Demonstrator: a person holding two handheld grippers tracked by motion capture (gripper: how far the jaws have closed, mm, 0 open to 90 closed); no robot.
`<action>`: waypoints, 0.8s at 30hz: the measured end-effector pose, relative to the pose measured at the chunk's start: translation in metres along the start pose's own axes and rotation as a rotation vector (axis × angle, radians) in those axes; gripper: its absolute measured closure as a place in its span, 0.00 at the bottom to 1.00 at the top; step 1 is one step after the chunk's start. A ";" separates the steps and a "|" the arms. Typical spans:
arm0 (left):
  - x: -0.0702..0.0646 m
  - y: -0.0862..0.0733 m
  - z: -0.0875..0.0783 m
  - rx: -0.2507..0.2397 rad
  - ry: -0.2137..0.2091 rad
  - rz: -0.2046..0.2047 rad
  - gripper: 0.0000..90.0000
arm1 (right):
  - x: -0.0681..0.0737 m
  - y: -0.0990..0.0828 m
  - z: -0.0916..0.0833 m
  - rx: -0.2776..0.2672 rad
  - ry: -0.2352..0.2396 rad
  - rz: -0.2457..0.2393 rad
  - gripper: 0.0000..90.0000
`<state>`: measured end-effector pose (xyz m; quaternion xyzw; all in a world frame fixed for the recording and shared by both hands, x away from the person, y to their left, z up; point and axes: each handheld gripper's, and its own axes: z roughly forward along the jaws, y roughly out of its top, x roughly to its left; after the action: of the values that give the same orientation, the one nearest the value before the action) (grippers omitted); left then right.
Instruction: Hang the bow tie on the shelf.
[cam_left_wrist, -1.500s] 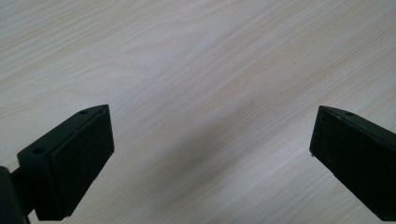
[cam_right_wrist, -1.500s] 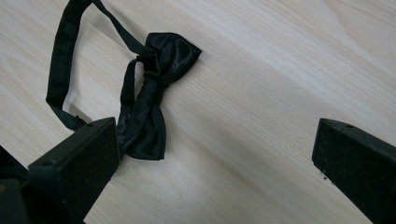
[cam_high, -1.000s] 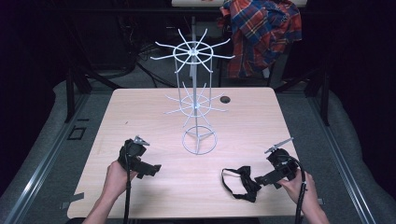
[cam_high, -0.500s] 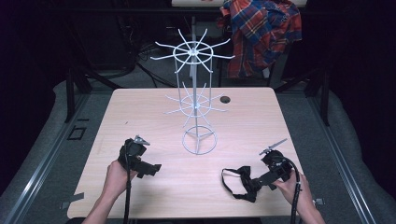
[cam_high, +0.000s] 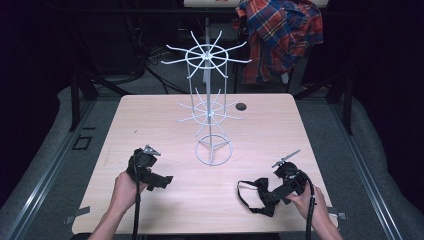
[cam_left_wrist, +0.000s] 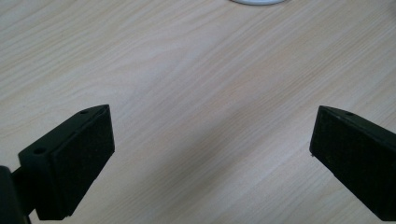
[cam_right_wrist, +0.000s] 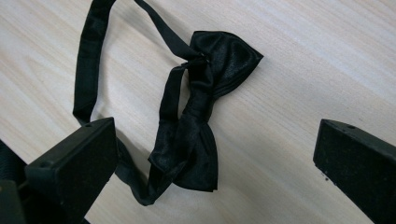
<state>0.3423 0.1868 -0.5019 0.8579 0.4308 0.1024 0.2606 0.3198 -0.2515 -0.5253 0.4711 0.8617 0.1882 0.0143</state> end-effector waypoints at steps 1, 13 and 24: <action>0.000 0.000 0.000 0.000 0.000 0.001 0.00 | -0.001 0.001 0.000 0.025 -0.004 -0.012 0.00; -0.001 0.000 0.000 0.000 -0.006 0.002 0.00 | 0.005 0.006 0.012 0.022 -0.046 -0.003 0.04; -0.001 0.001 0.001 0.007 -0.004 0.005 0.00 | 0.010 0.012 0.029 0.077 -0.073 -0.010 0.53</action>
<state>0.3425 0.1850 -0.5027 0.8602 0.4283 0.0996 0.2581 0.3298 -0.2286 -0.5469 0.4734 0.8695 0.1378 0.0285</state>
